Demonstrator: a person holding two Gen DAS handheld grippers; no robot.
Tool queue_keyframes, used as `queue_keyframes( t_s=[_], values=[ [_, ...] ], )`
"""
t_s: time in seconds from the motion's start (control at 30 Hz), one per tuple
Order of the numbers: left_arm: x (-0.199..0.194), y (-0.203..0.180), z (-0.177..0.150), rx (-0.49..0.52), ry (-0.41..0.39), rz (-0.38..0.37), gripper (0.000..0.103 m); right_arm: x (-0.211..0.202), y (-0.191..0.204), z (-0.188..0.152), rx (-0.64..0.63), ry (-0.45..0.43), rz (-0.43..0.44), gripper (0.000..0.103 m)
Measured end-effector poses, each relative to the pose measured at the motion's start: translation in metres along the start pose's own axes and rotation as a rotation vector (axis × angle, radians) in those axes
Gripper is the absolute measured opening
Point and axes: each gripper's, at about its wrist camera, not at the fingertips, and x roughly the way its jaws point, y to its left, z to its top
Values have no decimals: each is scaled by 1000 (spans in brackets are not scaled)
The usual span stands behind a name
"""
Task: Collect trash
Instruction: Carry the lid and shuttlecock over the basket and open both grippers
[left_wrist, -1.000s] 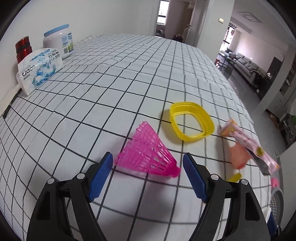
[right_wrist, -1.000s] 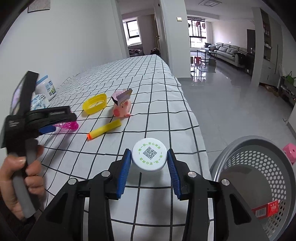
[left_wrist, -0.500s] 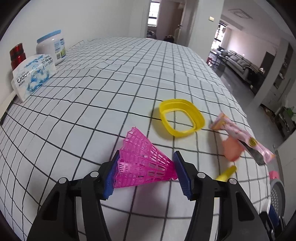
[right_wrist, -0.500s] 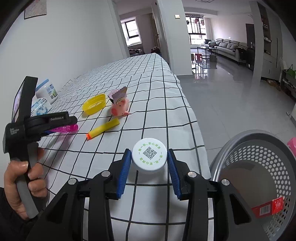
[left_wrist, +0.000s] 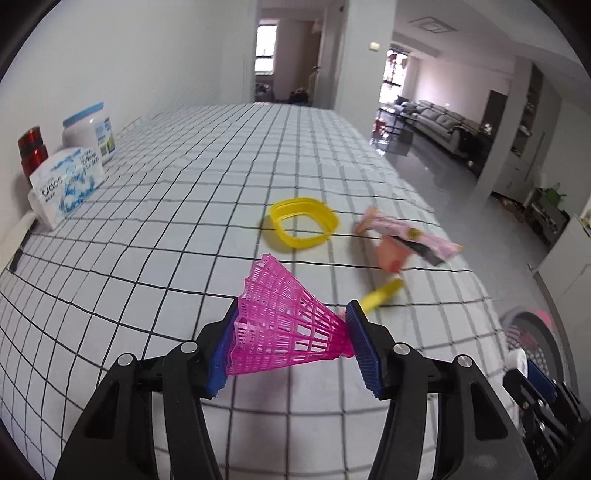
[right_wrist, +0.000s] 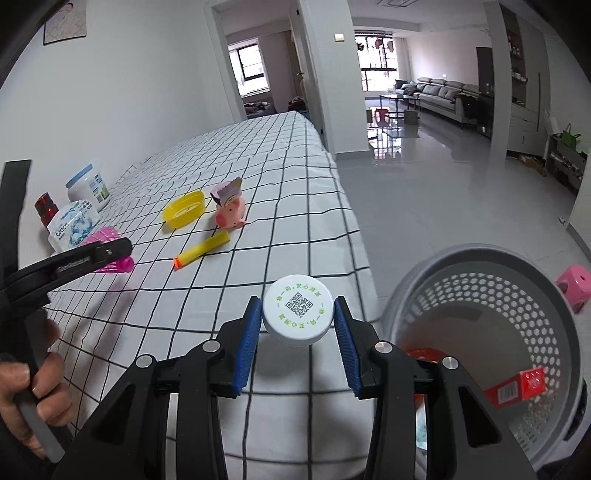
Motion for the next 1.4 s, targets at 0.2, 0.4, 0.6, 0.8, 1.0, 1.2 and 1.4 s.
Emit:
queue_keyframes(
  t_s=[0.2, 0.4, 0.6, 0.8, 1.0, 1.2, 1.4],
  values=[
    [-36, -31, -7, 79, -69, -67, 55, -26, -17, -10, 37, -18, -48, 39],
    [-55, -71, -18, 157, -88, -162, 55, -49, -41, -24, 81, -26, -116, 39],
    [-63, -113, -35, 235, -81, -247, 55, -70, -72, -39, 141, -37, -184, 39],
    [-63, -152, -52, 323, -57, -320, 55, -83, -105, -53, 206, -39, -243, 39],
    [-52, -186, -66, 387, -14, -370, 55, -87, -129, -63, 251, -35, -281, 39],
    [-34, -215, -77, 445, 52, -411, 55, -85, -155, -74, 299, -11, -305, 39],
    [-23, -237, -85, 486, 87, -430, 55, -81, -171, -78, 328, 4, -309, 39]
  ],
)
